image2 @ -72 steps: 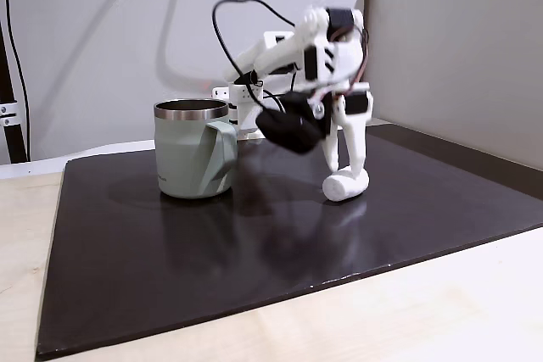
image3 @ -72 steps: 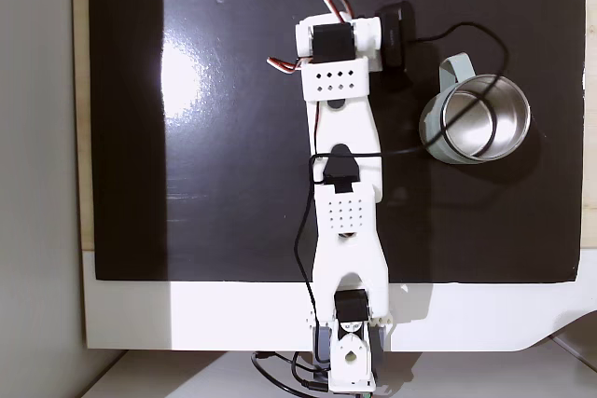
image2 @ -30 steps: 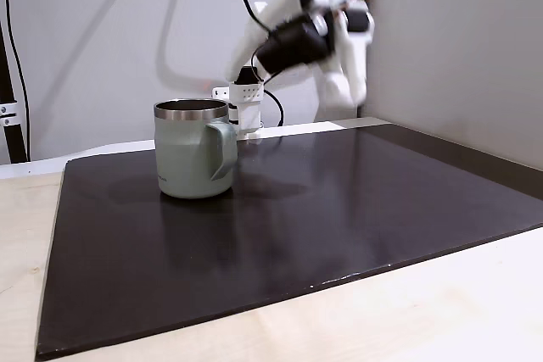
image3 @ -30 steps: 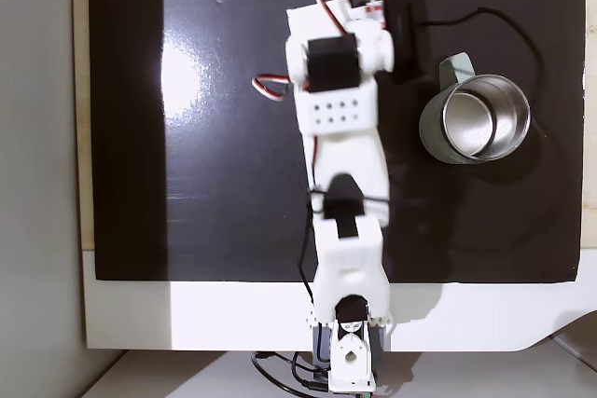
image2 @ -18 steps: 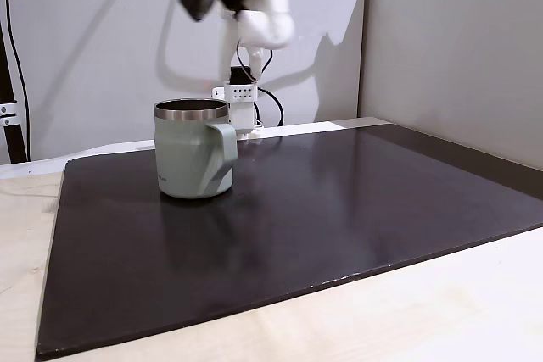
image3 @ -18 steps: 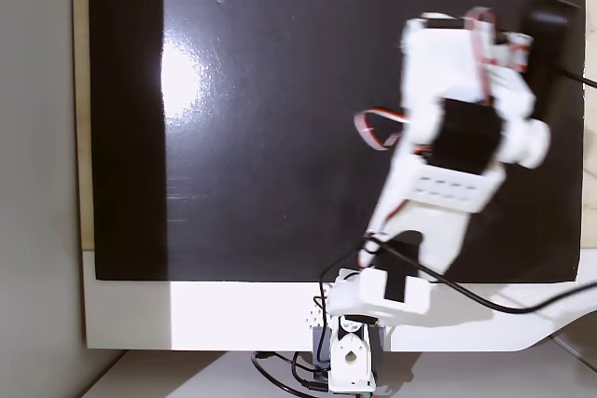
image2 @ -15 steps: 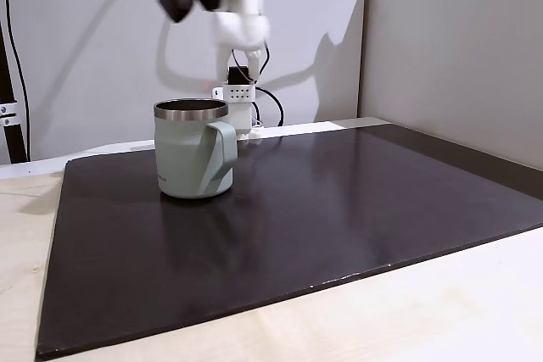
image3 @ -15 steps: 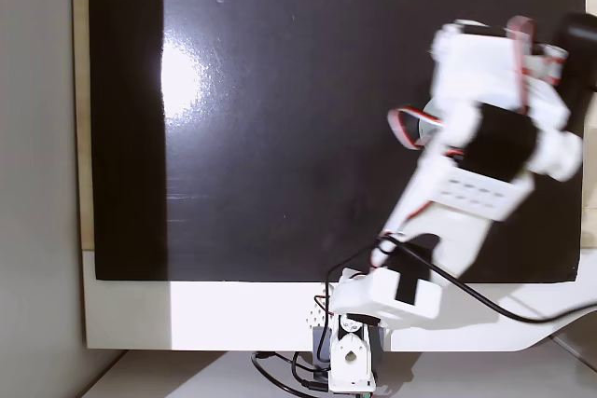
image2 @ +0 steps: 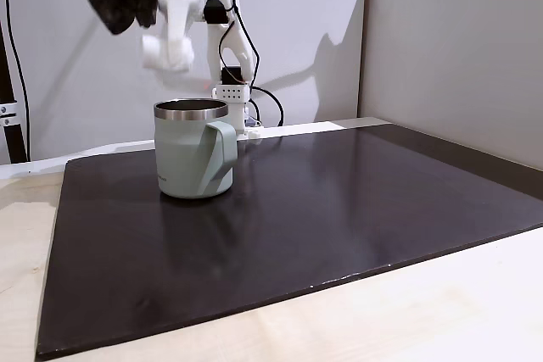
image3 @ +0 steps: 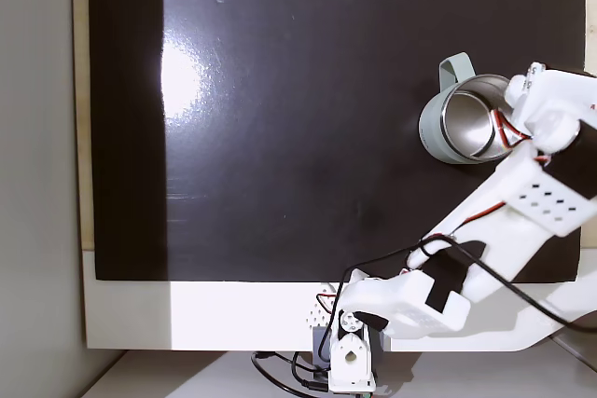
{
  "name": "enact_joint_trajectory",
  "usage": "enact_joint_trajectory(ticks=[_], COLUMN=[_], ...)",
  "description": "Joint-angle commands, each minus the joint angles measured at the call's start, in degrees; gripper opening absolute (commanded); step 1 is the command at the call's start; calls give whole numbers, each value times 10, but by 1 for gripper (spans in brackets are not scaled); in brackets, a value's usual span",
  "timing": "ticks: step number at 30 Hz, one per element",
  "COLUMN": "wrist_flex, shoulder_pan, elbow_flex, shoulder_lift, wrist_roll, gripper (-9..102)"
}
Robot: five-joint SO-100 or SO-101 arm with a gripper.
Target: Grasp a gauze and put it in the cup.
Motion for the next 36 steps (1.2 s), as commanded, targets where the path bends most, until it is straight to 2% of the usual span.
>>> enact_joint_trajectory(ticks=[1, 21, 30, 36], wrist_flex=[-1, -1, -1, -1], shoulder_pan=[10, -27, -33, -33], elbow_flex=[18, 217, 265, 265], shoulder_lift=[7, 87, 116, 124], wrist_roll=[-15, -74, -74, -72], gripper=[0, 0, 25, 29])
